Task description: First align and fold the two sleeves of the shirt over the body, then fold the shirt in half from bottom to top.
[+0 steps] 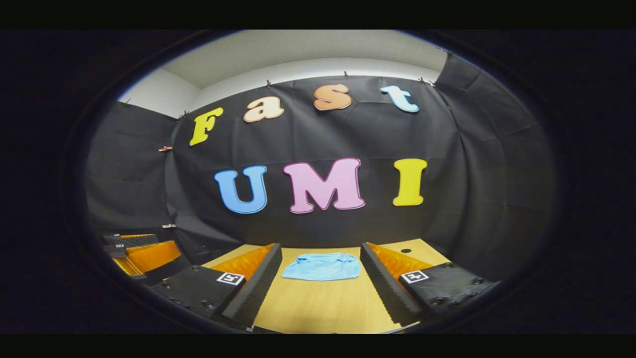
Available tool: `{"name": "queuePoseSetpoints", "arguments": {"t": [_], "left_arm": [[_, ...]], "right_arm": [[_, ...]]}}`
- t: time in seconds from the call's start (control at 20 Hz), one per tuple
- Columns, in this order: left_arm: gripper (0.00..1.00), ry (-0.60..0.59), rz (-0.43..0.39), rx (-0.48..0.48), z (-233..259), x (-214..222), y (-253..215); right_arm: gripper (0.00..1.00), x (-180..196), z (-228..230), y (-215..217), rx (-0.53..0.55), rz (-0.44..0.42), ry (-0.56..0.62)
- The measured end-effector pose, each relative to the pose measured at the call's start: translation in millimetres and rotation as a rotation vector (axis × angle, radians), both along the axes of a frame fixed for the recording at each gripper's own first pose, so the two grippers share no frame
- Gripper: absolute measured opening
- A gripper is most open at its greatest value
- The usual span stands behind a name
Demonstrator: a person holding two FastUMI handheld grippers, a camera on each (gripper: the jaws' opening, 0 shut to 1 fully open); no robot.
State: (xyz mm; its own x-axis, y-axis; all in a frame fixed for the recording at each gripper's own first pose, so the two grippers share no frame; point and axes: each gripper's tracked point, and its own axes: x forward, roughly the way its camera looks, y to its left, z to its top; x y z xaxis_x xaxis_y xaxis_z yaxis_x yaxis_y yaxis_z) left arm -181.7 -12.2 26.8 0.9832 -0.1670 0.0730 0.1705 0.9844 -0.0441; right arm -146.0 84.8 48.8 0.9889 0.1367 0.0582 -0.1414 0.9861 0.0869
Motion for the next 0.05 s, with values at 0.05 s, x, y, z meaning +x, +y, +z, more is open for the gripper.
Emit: {"name": "queuePoseSetpoints", "arguments": {"t": [0.05], "left_arm": [[0.97, -0.002, -0.006, 0.004, 1.0, -3.0, -0.1]], "right_arm": [[0.98, -4.8, 0.7, 3.2, 0.000, 0.005, -0.001]]}}
